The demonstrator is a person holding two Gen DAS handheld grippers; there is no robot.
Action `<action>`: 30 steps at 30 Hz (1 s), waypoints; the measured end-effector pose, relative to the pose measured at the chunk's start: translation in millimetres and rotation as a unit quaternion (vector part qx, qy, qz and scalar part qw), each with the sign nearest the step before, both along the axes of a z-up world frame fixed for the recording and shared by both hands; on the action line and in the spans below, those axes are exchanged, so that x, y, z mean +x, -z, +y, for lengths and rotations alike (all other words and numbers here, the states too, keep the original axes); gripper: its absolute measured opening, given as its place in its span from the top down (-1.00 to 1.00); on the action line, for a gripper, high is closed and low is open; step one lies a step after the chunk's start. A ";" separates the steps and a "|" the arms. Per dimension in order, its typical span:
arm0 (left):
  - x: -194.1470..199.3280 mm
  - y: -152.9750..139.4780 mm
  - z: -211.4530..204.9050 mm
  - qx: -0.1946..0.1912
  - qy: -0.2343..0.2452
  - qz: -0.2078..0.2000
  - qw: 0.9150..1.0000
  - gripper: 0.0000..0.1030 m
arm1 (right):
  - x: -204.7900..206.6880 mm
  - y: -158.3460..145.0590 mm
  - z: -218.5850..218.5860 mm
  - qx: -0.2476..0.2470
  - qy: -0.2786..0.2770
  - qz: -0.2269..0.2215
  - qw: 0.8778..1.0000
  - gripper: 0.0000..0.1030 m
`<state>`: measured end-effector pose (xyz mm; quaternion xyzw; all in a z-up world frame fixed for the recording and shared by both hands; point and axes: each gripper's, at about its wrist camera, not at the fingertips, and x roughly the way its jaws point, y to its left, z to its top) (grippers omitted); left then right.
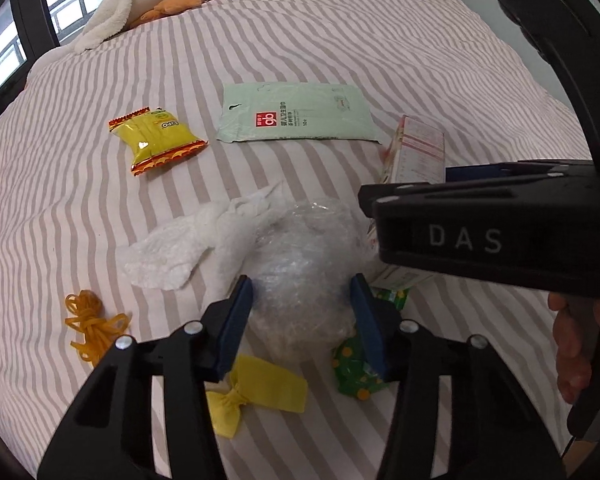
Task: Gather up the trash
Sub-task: 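Grasp the bubble-wrap bag with the left tool while the right tool grasps the milk carton, then carry the bubble-wrap bag and milk carton with both tools over the grey bin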
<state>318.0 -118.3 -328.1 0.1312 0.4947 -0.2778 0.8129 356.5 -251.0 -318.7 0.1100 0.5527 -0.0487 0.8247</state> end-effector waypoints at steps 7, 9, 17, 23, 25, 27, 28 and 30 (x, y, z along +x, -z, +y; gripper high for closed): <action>3.0 -2.1 -5.5 -0.005 0.006 0.003 1.000 0.43 | -6.9 -10.4 -1.4 0.013 -0.018 -0.011 1.000 0.24; 3.2 -5.8 -3.3 -0.010 0.000 0.004 1.000 0.46 | -11.1 -15.8 -2.2 0.011 -0.022 -0.017 1.000 0.26; -8.3 -34.7 8.3 -0.015 -0.023 0.005 1.000 0.48 | -30.1 -46.7 -5.1 -0.004 -0.041 -0.040 0.998 0.28; -34.7 -64.5 22.0 -0.022 -0.041 0.001 0.999 0.48 | -60.7 -79.0 -0.6 -0.020 -0.069 -0.056 0.996 0.28; -45.2 -73.3 27.2 -0.023 -0.052 0.001 0.998 0.48 | -73.1 -87.5 3.2 -0.023 -0.080 -0.060 0.995 0.28; -58.3 -81.1 33.9 -0.024 -0.063 0.003 0.998 0.48 | -88.0 -97.9 8.4 -0.026 -0.094 -0.065 0.993 0.28; -64.3 -84.7 37.1 -0.025 -0.069 0.003 0.997 0.48 | -94.7 -102.3 11.3 -0.027 -0.099 -0.067 0.992 0.28; -79.2 -92.5 44.6 -0.027 -0.084 0.004 0.996 0.48 | -112.1 -112.6 17.5 -0.026 -0.113 -0.072 0.991 0.28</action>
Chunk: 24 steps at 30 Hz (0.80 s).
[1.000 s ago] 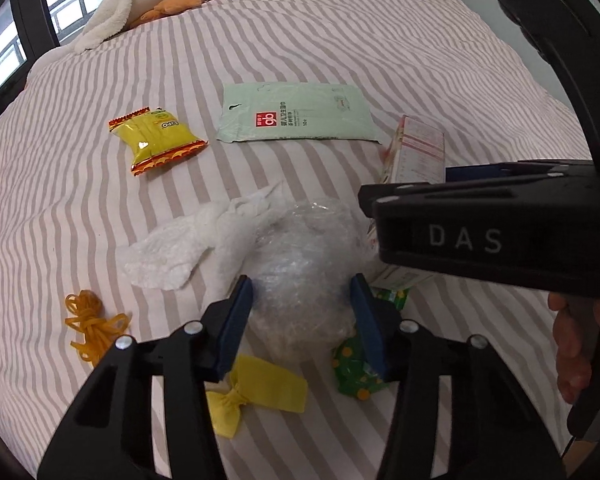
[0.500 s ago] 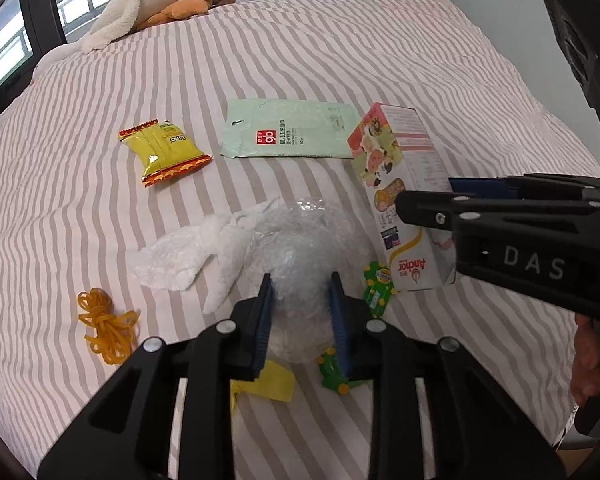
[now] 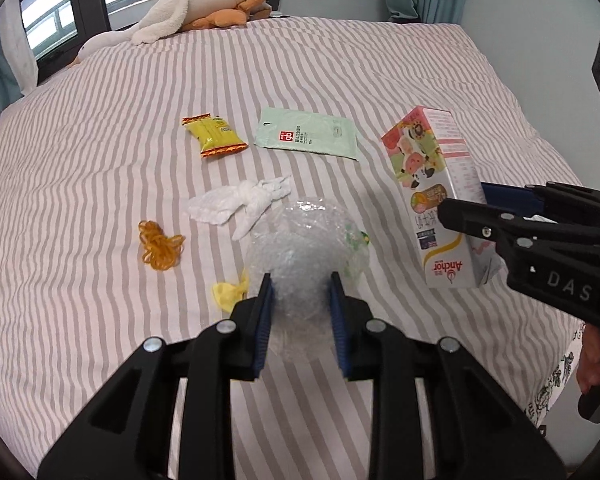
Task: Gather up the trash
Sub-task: 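Carry the bubble-wrap bag and milk carton with both tools over the grey bin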
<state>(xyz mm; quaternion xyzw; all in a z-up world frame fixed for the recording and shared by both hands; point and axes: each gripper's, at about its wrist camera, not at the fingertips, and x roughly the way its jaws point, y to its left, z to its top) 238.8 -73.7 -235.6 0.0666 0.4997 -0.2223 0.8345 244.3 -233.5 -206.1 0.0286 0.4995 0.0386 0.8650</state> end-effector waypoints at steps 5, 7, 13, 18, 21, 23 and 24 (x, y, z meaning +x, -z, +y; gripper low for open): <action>-43.0 -19.6 24.1 0.000 -0.041 -0.007 0.999 0.48 | -37.7 -19.9 18.8 0.002 -0.040 -0.011 0.999 0.28; -61.0 -26.2 35.7 0.000 -0.060 -0.010 0.998 0.48 | -55.0 -27.9 29.4 0.001 -0.062 -0.016 0.998 0.28; -121.8 -44.1 78.1 -0.003 -0.134 -0.025 0.991 0.48 | -99.1 -42.2 67.1 0.002 -0.135 -0.029 0.990 0.28; -181.1 -54.2 117.7 -0.006 -0.205 -0.029 0.978 0.48 | -137.5 -47.4 110.9 0.005 -0.210 -0.030 0.977 0.28; -217.6 -54.2 145.8 -0.005 -0.253 -0.025 0.967 0.48 | -160.5 -47.2 141.6 0.008 -0.260 -0.025 0.965 0.28; -243.3 -53.7 167.3 -0.005 -0.289 -0.021 0.957 0.48 | -177.1 -46.2 165.8 0.008 -0.297 -0.021 0.955 0.28; -256.1 -53.6 178.6 -0.006 -0.306 -0.019 0.952 0.48 | -184.2 -45.6 177.8 0.008 -0.314 -0.020 0.949 0.28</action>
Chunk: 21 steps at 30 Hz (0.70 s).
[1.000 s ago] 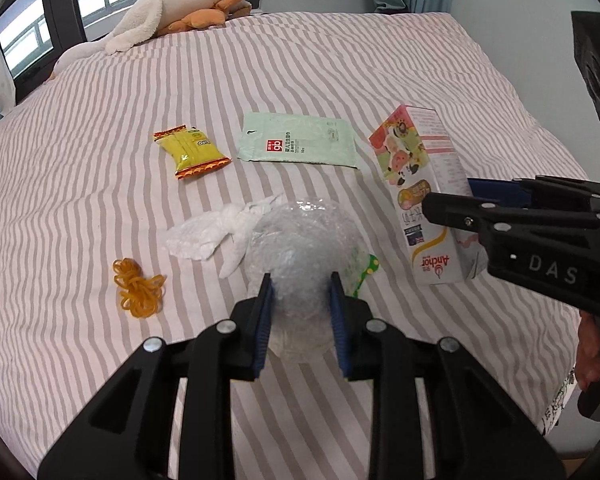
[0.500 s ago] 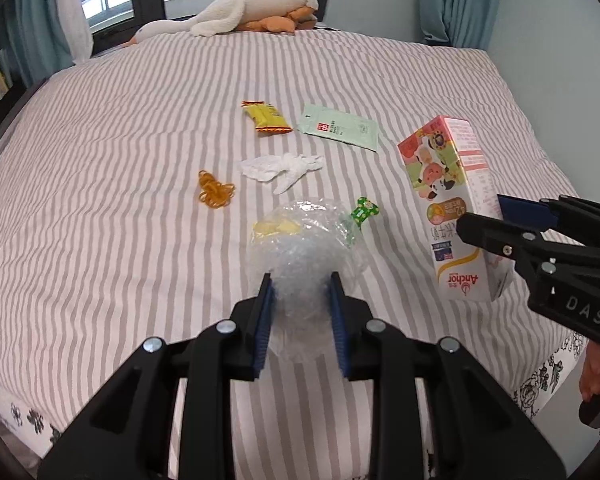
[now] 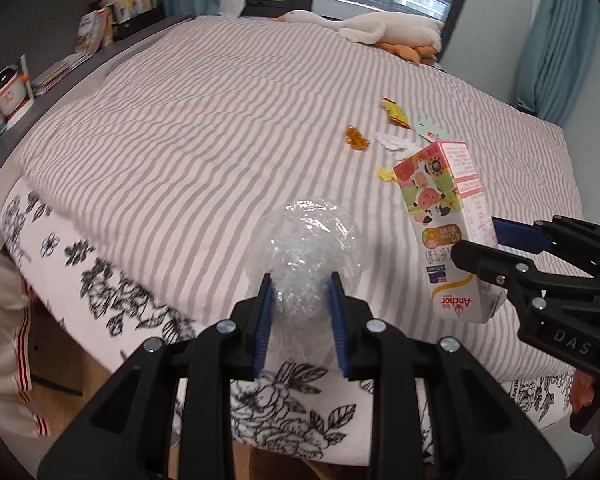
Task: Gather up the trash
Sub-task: 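Carry the bubble-wrap bag and milk carton with both tools over the grey bin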
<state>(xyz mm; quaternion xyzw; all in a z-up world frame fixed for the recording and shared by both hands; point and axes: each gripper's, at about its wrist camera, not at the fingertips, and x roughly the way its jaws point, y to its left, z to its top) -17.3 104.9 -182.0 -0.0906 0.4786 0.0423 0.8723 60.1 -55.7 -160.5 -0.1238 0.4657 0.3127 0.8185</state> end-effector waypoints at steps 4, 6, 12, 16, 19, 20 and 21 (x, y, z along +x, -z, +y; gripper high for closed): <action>-54.7 1.7 45.7 -0.003 -0.071 0.005 0.997 0.48 | -34.0 0.7 52.5 -0.003 -0.068 0.002 0.998 0.28; -83.2 3.8 67.4 -0.004 -0.104 0.008 0.995 0.48 | -54.6 1.2 81.9 -0.005 -0.099 0.005 0.995 0.28; -164.0 11.0 131.6 -0.018 -0.179 0.017 0.983 0.47 | -127.5 4.8 167.1 -0.013 -0.184 0.003 0.983 0.28; -210.5 18.1 174.5 -0.028 -0.211 0.029 0.977 0.47 | -175.7 14.7 224.8 -0.021 -0.215 0.018 0.976 0.28; -241.1 27.4 202.7 -0.018 -0.227 0.043 0.973 0.47 | -217.0 25.9 267.0 -0.027 -0.245 0.026 0.969 0.28; -251.6 33.4 213.2 -0.020 -0.231 0.049 0.971 0.47 | -226.0 31.0 278.7 -0.031 -0.250 0.030 0.967 0.28; -259.1 37.4 221.6 -0.025 -0.235 0.054 0.970 0.47 | -234.6 37.5 289.0 -0.034 -0.254 0.036 0.966 0.28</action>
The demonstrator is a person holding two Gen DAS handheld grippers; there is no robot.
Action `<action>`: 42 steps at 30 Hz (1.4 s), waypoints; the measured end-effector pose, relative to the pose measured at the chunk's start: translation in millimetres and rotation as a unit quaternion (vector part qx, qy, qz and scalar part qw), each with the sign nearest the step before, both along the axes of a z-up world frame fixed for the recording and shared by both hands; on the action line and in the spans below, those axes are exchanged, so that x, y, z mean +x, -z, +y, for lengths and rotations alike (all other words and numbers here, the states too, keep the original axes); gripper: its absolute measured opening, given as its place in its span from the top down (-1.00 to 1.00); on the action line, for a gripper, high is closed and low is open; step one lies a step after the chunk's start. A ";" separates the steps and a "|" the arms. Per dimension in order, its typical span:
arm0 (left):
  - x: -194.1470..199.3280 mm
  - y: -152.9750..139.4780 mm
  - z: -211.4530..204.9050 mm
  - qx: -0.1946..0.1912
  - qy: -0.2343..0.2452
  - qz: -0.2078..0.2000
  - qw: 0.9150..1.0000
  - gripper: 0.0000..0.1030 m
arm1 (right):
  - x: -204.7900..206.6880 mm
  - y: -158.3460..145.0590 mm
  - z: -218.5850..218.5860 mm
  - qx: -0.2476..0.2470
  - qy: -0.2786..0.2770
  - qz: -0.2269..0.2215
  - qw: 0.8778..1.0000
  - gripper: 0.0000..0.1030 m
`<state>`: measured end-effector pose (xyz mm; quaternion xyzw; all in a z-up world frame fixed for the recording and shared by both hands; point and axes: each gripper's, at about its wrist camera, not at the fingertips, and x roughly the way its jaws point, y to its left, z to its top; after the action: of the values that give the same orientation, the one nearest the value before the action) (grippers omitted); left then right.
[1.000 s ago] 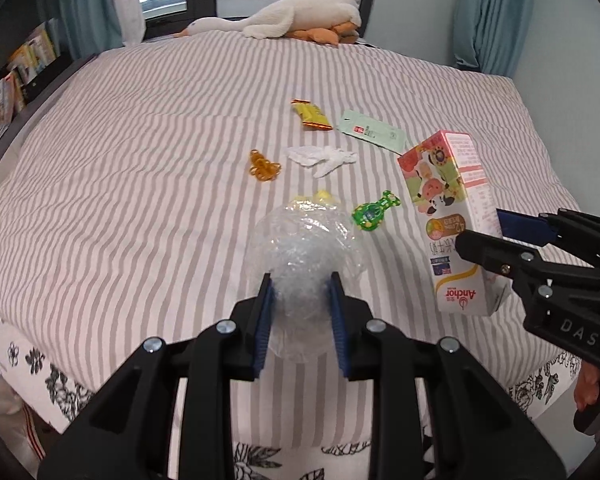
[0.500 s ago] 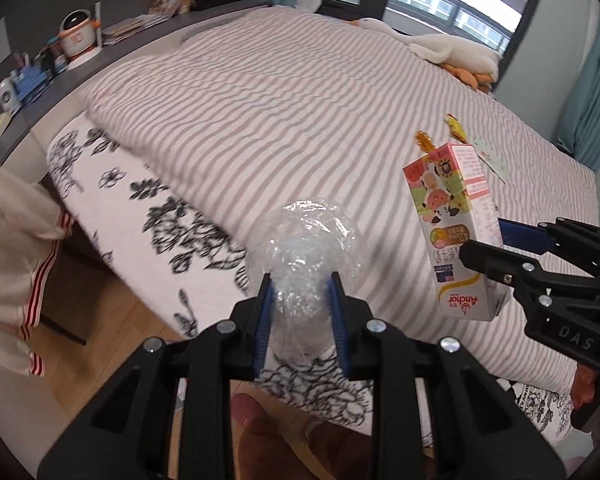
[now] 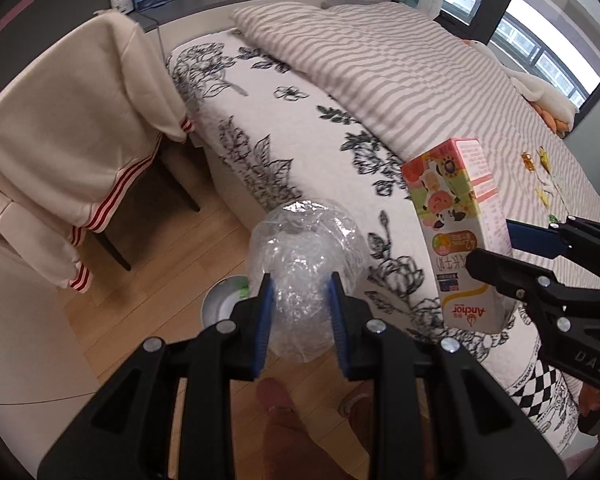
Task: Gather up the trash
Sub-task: 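Carry the bubble-wrap bag and milk carton with both tools over the grey bin, then open the right tool to drop the carton while the left tool releases the bag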
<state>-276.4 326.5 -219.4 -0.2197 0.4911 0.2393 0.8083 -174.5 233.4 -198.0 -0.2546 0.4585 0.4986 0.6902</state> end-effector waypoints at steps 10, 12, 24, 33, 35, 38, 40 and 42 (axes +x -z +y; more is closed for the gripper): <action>-40.5 66.1 58.5 -0.031 -0.011 0.015 0.999 0.46 | -41.0 73.7 75.2 -0.033 -0.024 0.036 0.999 0.28; -39.5 89.0 65.6 -0.034 -0.012 0.018 0.999 0.46 | -40.3 90.0 82.4 -0.038 -0.030 0.037 0.998 0.28; -37.9 198.9 97.2 -0.064 -0.031 0.034 0.997 0.13 | -27.2 191.6 107.3 -0.081 -0.060 0.039 0.994 0.28; -59.5 218.4 108.5 -0.090 -0.057 0.035 0.994 -0.40 | -40.1 205.3 115.5 -0.095 -0.084 0.050 0.991 0.28; -63.8 217.9 110.7 -0.088 -0.061 0.037 0.994 -0.41 | -42.0 204.3 117.8 -0.096 -0.088 0.050 0.990 0.28; -68.1 215.9 113.5 -0.088 -0.072 0.035 0.993 -0.41 | -43.8 208.4 125.5 -0.099 -0.093 0.052 0.989 0.28; -71.6 215.8 115.8 -0.083 -0.080 0.036 0.993 -0.42 | -46.4 213.4 129.8 -0.101 -0.097 0.055 0.989 0.28; -74.8 216.7 116.5 -0.081 -0.090 0.038 0.992 -0.42 | -49.7 218.5 132.4 -0.101 -0.102 0.062 0.988 0.28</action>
<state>-351.2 442.9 -436.1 -0.3187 0.5174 0.2781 0.7439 -224.1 365.8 -416.5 -0.3375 0.5199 0.5324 0.5764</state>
